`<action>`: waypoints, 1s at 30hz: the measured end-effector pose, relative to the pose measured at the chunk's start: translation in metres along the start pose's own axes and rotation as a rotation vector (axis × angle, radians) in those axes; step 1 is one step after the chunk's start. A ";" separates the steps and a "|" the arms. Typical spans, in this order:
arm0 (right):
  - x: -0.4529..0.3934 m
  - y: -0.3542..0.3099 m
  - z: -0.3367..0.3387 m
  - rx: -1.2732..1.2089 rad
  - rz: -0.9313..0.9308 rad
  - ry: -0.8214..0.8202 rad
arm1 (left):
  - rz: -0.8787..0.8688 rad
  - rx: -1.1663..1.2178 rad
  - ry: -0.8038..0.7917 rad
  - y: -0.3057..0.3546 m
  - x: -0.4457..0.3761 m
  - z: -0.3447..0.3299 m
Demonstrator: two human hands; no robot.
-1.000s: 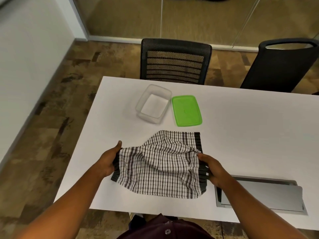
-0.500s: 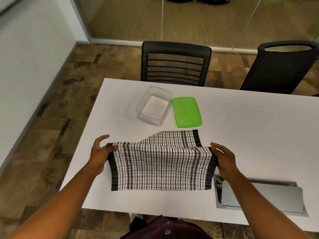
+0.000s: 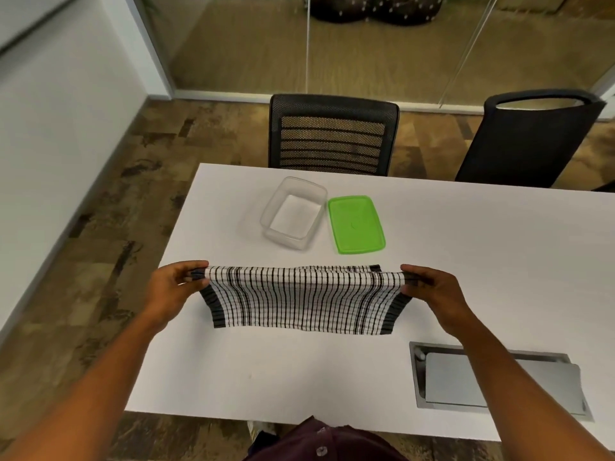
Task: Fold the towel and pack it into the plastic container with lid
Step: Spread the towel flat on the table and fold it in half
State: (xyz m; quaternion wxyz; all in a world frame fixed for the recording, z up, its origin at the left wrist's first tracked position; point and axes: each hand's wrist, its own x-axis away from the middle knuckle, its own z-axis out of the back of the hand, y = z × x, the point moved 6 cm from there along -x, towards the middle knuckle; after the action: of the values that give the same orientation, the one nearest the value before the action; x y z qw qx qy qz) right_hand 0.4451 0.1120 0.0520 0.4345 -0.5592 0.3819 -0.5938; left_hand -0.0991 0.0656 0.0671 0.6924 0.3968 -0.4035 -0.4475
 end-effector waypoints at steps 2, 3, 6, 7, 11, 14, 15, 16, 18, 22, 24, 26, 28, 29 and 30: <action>-0.002 -0.012 0.001 0.122 0.063 -0.031 | -0.071 -0.100 0.048 0.006 -0.002 0.009; -0.004 -0.020 0.002 0.185 0.105 -0.020 | -0.095 -0.129 0.079 0.008 -0.004 0.014; -0.008 -0.045 0.005 0.347 0.222 0.091 | -0.150 -0.107 0.137 0.018 -0.009 0.022; -0.008 -0.054 0.005 0.374 0.259 0.125 | -0.172 -0.096 0.150 0.021 -0.010 0.023; -0.008 -0.072 0.001 0.314 0.302 0.070 | -0.211 -0.041 0.108 0.026 -0.015 0.019; -0.006 -0.079 -0.006 0.152 0.225 0.061 | -0.144 0.036 0.113 0.029 -0.014 0.019; -0.006 -0.083 -0.007 0.115 0.215 0.088 | -0.136 0.058 0.126 0.031 -0.014 0.020; -0.006 -0.086 -0.009 0.082 0.215 0.111 | -0.129 0.089 0.139 0.034 -0.015 0.021; -0.007 -0.094 -0.013 -0.023 0.206 0.131 | -0.104 0.185 0.153 0.038 -0.015 0.025; -0.020 -0.096 -0.019 -0.161 0.034 0.054 | -0.033 0.263 0.164 0.037 -0.022 0.027; -0.028 -0.078 -0.023 -0.135 -0.094 0.046 | 0.030 0.255 0.185 0.025 -0.025 0.021; -0.035 -0.053 -0.028 -0.129 -0.171 0.093 | 0.129 0.296 0.247 0.006 -0.023 0.009; -0.039 -0.025 -0.029 -0.090 -0.221 0.192 | 0.228 0.285 0.310 -0.013 -0.017 -0.007; -0.040 -0.010 -0.028 -0.034 -0.244 0.233 | 0.266 0.221 0.310 -0.023 -0.012 -0.015; -0.038 0.001 -0.027 0.069 -0.261 0.256 | 0.296 0.149 0.294 -0.032 -0.007 -0.023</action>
State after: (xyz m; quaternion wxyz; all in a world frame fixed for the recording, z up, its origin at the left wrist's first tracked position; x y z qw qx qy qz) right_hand 0.4178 0.1468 0.0357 0.3205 -0.5085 0.3377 -0.7244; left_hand -0.0891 0.0674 0.0285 0.7707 0.4442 -0.3840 -0.2473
